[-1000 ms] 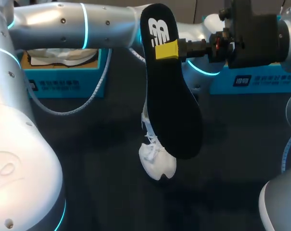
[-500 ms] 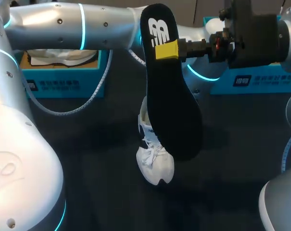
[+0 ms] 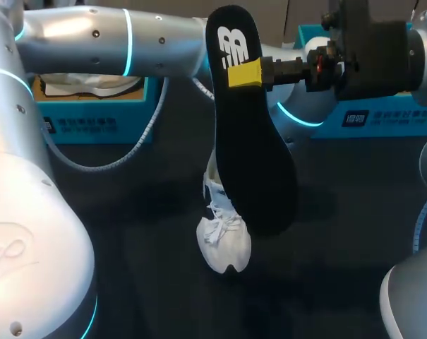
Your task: Take the shoe out of the shoebox, open the shoe tongue, remove and reinsert the insole, then place the shoe into the shoebox
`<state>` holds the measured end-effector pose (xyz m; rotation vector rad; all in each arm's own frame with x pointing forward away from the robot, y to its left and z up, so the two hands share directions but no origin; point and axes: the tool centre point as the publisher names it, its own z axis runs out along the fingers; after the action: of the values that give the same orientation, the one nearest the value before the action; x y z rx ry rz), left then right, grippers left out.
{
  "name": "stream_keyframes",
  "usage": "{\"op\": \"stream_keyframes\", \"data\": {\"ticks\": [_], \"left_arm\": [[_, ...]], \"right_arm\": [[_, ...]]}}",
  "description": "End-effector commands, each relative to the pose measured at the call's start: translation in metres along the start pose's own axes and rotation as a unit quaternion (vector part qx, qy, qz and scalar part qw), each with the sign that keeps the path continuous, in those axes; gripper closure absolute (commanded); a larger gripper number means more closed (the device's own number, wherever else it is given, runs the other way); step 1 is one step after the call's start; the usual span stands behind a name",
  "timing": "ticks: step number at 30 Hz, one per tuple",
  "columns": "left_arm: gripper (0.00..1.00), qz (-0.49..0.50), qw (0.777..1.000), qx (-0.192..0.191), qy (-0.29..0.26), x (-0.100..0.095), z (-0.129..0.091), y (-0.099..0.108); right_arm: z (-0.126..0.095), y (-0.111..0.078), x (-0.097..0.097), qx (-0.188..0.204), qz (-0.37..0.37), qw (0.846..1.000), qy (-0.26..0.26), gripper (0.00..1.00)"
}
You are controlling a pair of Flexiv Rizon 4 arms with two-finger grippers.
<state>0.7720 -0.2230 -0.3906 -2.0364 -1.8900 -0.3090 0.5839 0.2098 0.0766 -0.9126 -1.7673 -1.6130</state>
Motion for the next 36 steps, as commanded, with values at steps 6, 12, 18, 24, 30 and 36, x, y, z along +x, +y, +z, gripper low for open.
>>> {"op": "stream_keyframes", "data": {"ticks": [6,12,18,24,30,36], "left_arm": [[0.00,0.015,0.999,0.006,-0.039,0.008,-0.017,0.002],[0.00,0.017,0.995,0.005,-0.097,0.018,-0.048,0.007],[0.00,0.018,0.992,-0.020,-0.122,0.021,-0.071,0.010],[0.00,0.019,0.985,-0.036,-0.168,0.028,-0.090,0.013],[0.00,0.027,0.969,-0.040,-0.241,0.039,-0.109,0.024],[0.00,0.032,0.951,-0.033,-0.307,0.045,-0.127,0.037]], "right_arm": [[0.004,-0.008,0.006,-0.098,0.001,0.995,-0.002,1.00],[0.004,-0.008,0.006,-0.098,0.001,0.995,-0.002,1.00],[0.004,-0.008,0.006,-0.098,0.001,0.995,-0.002,1.00],[0.004,-0.008,0.006,-0.098,0.001,0.995,-0.002,1.00],[0.004,-0.008,0.006,-0.098,0.001,0.995,-0.002,1.00],[-0.022,0.002,-0.009,-0.143,0.028,0.988,-0.048,1.00]]}}
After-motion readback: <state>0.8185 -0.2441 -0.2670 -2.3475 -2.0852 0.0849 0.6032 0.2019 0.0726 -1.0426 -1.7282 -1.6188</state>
